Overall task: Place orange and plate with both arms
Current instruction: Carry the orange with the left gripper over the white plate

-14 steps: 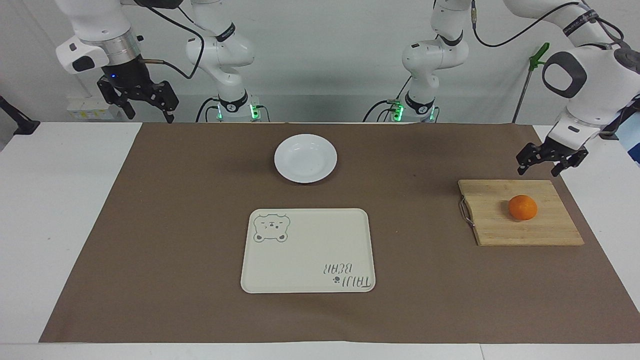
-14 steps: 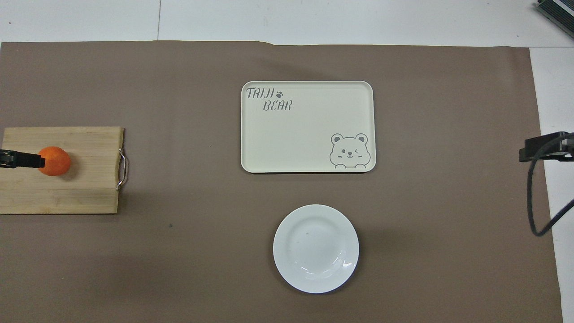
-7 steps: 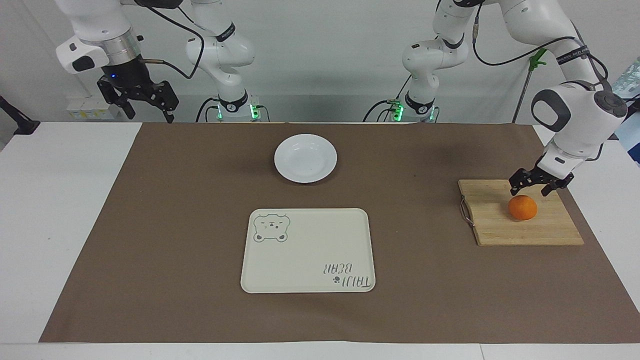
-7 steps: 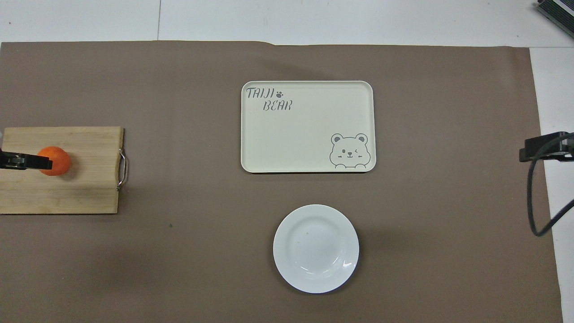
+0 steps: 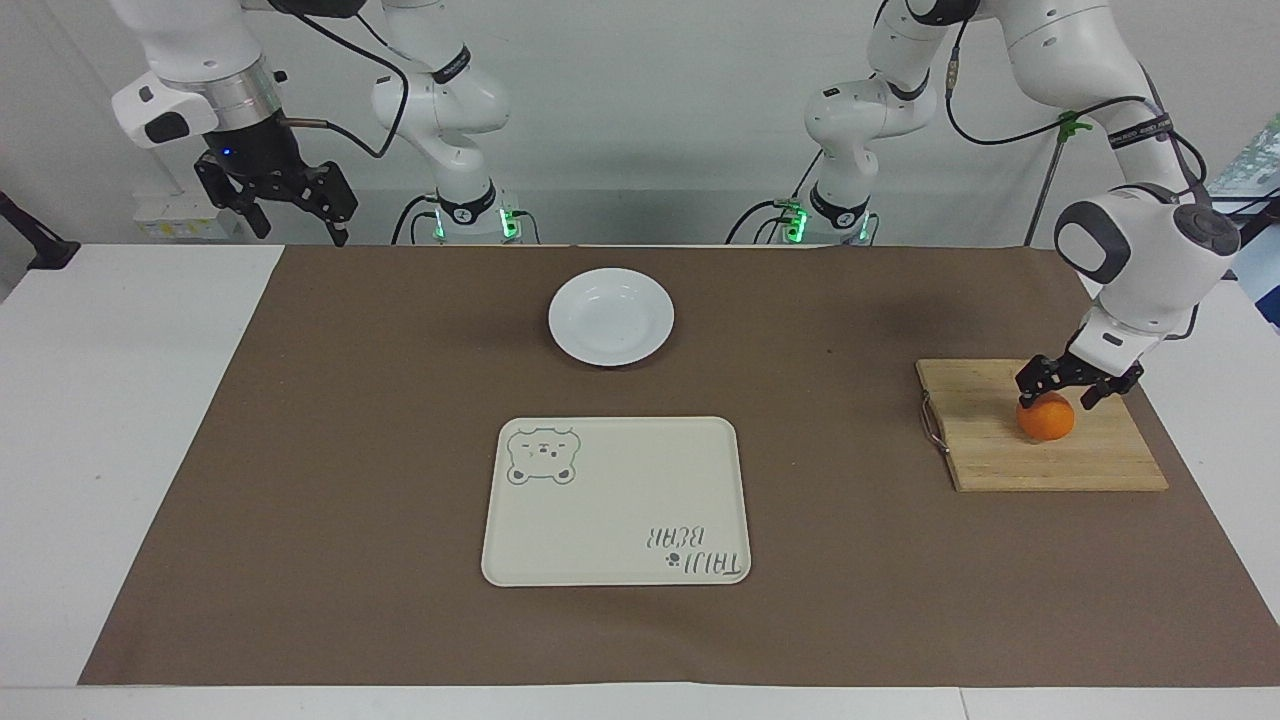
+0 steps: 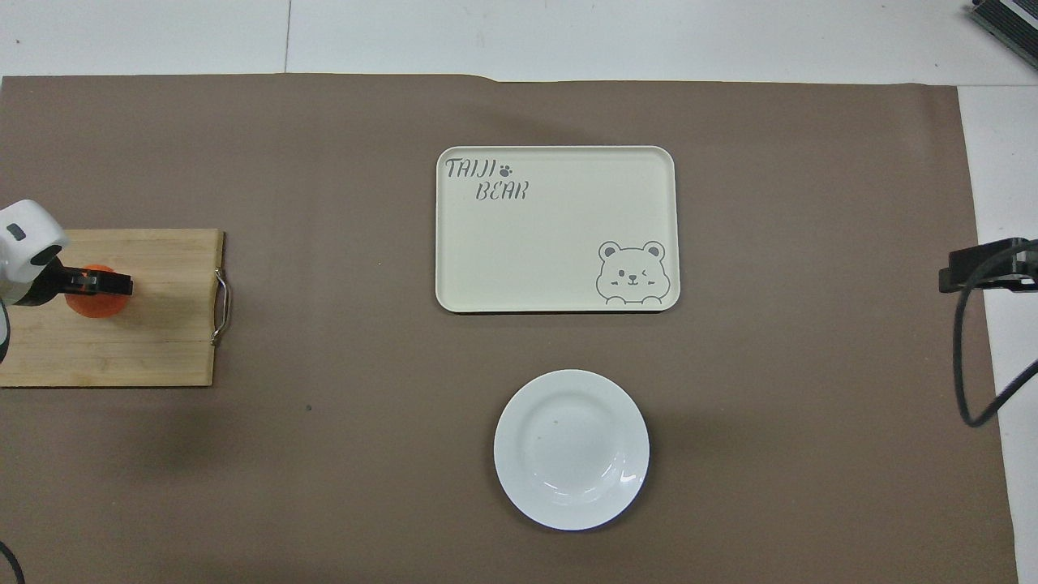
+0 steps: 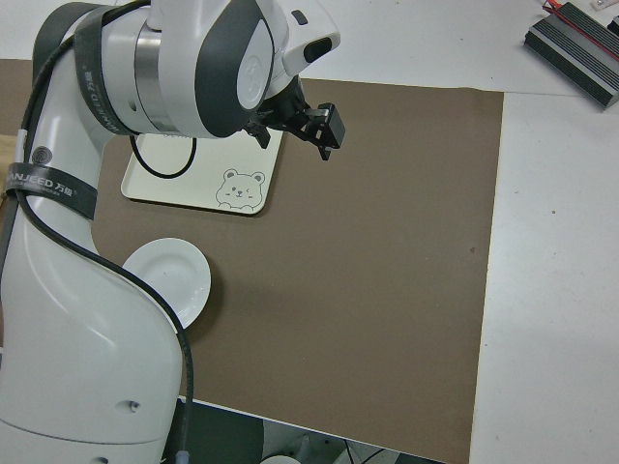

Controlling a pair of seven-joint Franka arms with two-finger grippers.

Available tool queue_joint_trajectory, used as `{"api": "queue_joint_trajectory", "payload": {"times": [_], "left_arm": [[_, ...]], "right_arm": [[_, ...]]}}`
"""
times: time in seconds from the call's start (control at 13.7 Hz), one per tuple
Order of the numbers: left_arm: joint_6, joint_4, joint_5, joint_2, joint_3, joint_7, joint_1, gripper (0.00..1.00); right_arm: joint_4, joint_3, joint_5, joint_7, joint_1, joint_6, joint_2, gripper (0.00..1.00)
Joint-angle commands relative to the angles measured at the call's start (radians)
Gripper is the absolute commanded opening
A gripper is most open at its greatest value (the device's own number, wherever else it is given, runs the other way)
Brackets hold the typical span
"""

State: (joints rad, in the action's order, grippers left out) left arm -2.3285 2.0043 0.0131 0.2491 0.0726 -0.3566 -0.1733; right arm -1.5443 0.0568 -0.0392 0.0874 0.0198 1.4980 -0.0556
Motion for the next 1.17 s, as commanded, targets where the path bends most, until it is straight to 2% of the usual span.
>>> {"api": "queue_joint_trajectory", "payload": {"times": [0.0,0.07,0.29,0.37,0.73,1.1], "left_arm": [[-0.031,0.025,-0.009,-0.011,-0.01,-0.015,-0.014,1.0],[-0.032,0.025,-0.009,-0.011,-0.01,-0.015,-0.014,0.87],[-0.032,0.022,-0.009,-0.011,-0.007,-0.015,-0.014,0.16],[-0.032,0.021,-0.009,-0.011,-0.01,-0.013,-0.014,0.0],[-0.008,0.017,-0.009,-0.122,-0.011,-0.005,0.044,0.0],[0.122,0.021,-0.009,-0.211,-0.011,0.001,0.228,0.0]], "right_arm": [[-0.008,-0.008,-0.013,-0.009,-0.011,-0.005,-0.013,1.0],[-0.008,-0.008,-0.013,-0.009,-0.011,-0.005,-0.013,1.0],[-0.008,-0.008,-0.013,-0.009,-0.011,-0.005,-0.013,1.0],[-0.008,-0.008,-0.013,-0.009,-0.011,-0.005,-0.013,1.0],[-0.008,-0.008,-0.013,-0.008,-0.011,-0.005,-0.013,1.0],[-0.007,-0.008,-0.013,-0.009,-0.011,-0.005,-0.013,1.0]]}}
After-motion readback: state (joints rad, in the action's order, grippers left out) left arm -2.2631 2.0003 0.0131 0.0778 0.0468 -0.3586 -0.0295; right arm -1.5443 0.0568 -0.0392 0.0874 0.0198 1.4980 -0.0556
